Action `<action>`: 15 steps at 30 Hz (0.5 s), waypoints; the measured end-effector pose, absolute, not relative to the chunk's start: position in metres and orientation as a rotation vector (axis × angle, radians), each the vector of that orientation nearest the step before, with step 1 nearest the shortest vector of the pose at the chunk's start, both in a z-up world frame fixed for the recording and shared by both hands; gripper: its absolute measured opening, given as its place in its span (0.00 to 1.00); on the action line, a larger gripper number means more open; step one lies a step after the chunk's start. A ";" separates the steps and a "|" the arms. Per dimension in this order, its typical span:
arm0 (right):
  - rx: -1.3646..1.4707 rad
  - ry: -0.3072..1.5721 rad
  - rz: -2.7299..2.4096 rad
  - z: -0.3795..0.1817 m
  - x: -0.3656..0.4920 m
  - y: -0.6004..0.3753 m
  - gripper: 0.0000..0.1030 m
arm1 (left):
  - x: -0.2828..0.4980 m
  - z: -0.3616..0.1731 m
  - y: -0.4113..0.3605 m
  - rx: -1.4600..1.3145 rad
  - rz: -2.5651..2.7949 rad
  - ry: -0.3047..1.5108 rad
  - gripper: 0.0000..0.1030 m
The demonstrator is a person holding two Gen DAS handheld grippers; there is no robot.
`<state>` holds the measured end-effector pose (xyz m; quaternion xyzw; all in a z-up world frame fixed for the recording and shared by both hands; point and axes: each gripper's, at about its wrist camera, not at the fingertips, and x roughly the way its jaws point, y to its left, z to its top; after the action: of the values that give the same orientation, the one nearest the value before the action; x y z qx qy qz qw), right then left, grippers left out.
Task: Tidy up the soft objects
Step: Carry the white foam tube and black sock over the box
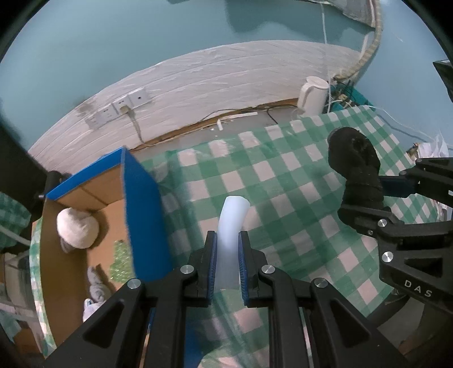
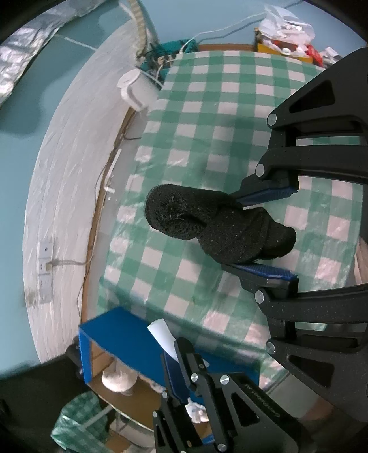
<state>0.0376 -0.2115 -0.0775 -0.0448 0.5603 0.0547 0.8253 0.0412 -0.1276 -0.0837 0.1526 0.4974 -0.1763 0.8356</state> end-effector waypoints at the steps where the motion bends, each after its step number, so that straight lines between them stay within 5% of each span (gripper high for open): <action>1: -0.098 1.189 0.122 -0.076 0.038 -0.209 0.36 | 0.041 -0.082 -0.123 0.320 -0.366 1.052 0.14; 15: -0.139 1.153 0.233 -0.059 0.053 -0.145 0.36 | 0.038 -0.067 -0.074 0.267 -0.304 1.033 0.14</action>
<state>0.0532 -0.1448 -0.0594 -0.0653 0.5432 0.1099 0.8298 0.0379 -0.0739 -0.0674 0.1267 0.4906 -0.1443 0.8499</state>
